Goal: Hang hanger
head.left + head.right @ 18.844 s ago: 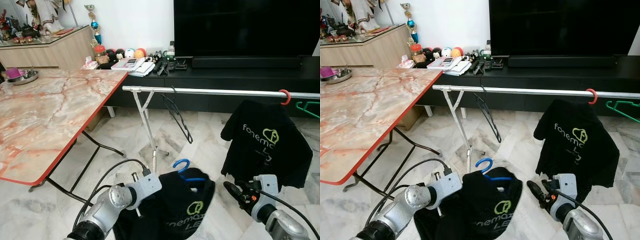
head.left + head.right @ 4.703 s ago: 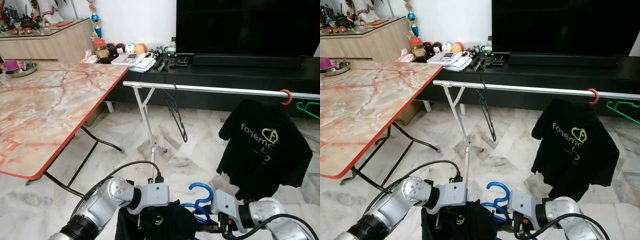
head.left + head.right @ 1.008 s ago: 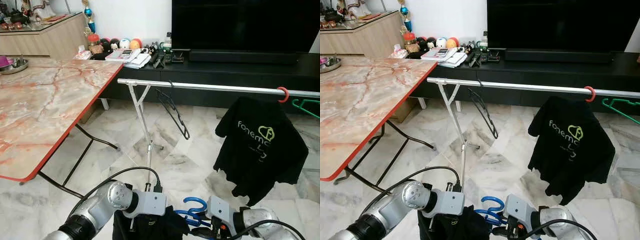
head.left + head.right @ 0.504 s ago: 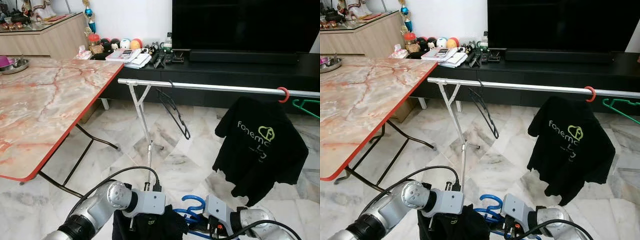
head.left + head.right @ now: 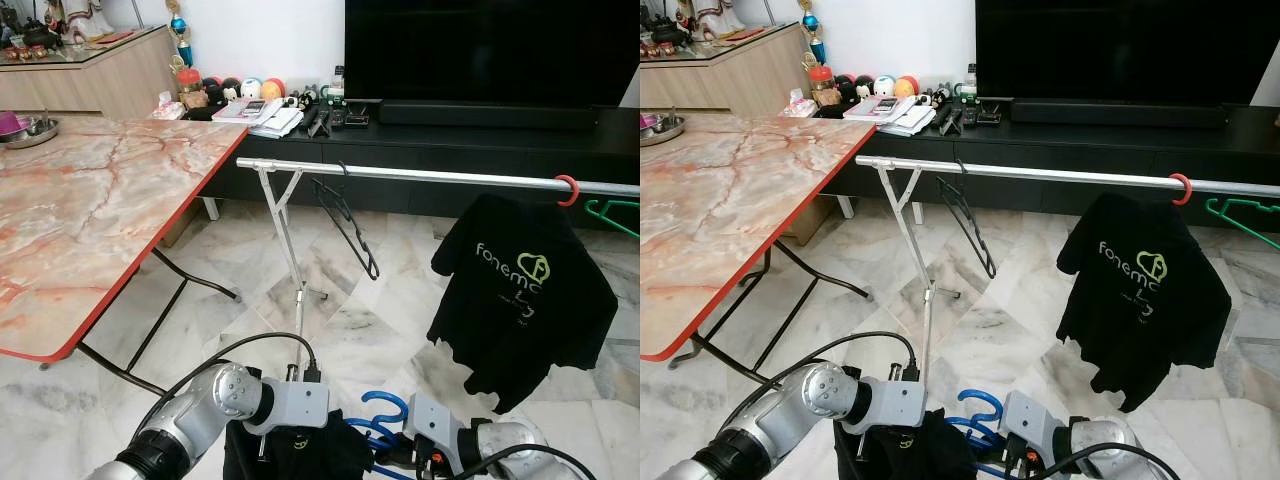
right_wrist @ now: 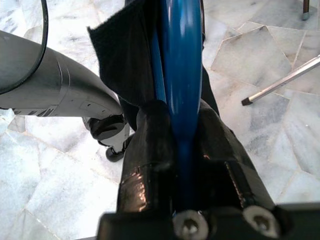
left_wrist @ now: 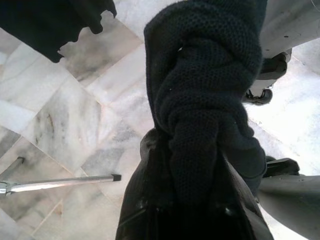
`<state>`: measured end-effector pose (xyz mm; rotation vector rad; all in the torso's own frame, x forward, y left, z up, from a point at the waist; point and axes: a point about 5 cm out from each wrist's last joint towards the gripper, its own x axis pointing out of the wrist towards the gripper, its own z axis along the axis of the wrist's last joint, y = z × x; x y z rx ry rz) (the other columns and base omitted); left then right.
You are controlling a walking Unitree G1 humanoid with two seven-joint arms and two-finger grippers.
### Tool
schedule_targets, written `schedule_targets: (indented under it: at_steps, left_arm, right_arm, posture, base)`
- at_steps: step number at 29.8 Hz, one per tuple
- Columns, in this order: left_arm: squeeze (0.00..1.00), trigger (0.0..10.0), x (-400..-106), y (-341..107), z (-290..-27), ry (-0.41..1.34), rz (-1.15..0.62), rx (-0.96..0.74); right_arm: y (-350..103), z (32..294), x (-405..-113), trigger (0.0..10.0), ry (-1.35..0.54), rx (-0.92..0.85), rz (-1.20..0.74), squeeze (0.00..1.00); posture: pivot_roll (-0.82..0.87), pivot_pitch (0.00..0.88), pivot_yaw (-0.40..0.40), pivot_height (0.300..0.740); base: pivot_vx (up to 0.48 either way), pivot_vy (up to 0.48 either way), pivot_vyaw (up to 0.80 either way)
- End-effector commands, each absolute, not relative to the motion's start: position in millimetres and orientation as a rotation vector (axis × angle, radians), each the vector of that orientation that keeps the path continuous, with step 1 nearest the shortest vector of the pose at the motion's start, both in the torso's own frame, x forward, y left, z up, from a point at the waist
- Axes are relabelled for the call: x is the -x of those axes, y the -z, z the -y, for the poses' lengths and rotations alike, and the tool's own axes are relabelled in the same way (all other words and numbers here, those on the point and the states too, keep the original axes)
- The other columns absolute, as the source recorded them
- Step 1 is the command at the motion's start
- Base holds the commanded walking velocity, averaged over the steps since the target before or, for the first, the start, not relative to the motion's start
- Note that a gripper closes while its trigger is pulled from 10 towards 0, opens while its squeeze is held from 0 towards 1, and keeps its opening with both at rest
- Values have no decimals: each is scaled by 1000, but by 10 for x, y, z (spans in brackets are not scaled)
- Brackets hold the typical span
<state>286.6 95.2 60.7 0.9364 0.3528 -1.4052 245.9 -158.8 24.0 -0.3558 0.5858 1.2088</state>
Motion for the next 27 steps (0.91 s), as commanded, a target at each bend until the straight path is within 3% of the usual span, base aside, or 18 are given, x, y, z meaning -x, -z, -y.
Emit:
schedule_targets:
  at_steps: [1,4,5,6,7,8,16,17,26,27]
  left_arm:
    - [0,0,-2942,-739,-885,1376,-274,-939]
    - [0,0,-2950,-748,-878,1367,-262,-933]
    - [0,980,-2952,-749,-877,1366,-260,-932]
    - [0,4157,-2957,-773,-872,1359,-249,-901]
    - [0,9647,-2956,-789,-869,1358,-243,-877]
    - [0,10000,-2954,-801,-867,1357,-238,-857]
    - [0,10000,-2996,-937,-835,1332,-204,-674]
    - [1000,10000,-3012,-989,-809,1324,-181,-625]
    - [1000,10000,-3044,-1215,-826,1306,-112,-390]
    - [827,10000,-3028,-1212,-836,1313,-115,-361]
  right_arm:
    - [-256,1501,-2449,0,-1219,334,-558,0]
    - [-254,1508,-2463,0,-1193,318,-553,0]
    - [-253,1511,-2465,0,-1188,316,-553,0]
    - [-249,1536,-2471,0,-1172,314,-557,0]
    - [-246,1554,-2472,0,-1162,312,-560,0]
    - [-243,1572,-2473,0,-1151,308,-563,0]
    - [-254,1669,-2530,0,-1065,274,-550,0]
    - [-262,1670,-2532,0,-1064,276,-548,0]
    - [-287,1671,-2539,0,-1036,258,-532,0]
    - [-286,1665,-2539,0,-1034,254,-529,0]
  posture:
    - [0,23,36,740]
    - [4,21,36,740]
    - [4,21,36,740]
    - [3,20,36,740]
    - [3,21,36,740]
    - [3,21,36,740]
    - [8,43,43,740]
    - [8,46,44,740]
    - [17,63,58,740]
    - [15,65,61,740]
  base:
    - [0,0,0]
    - [0,0,0]
    - [0,0,0]
    - [0,0,0]
    - [0,0,0]
    - [0,0,0]
    - [0,0,0]
    - [0,0,0]
    - [0,0,0]
    - [0,0,0]
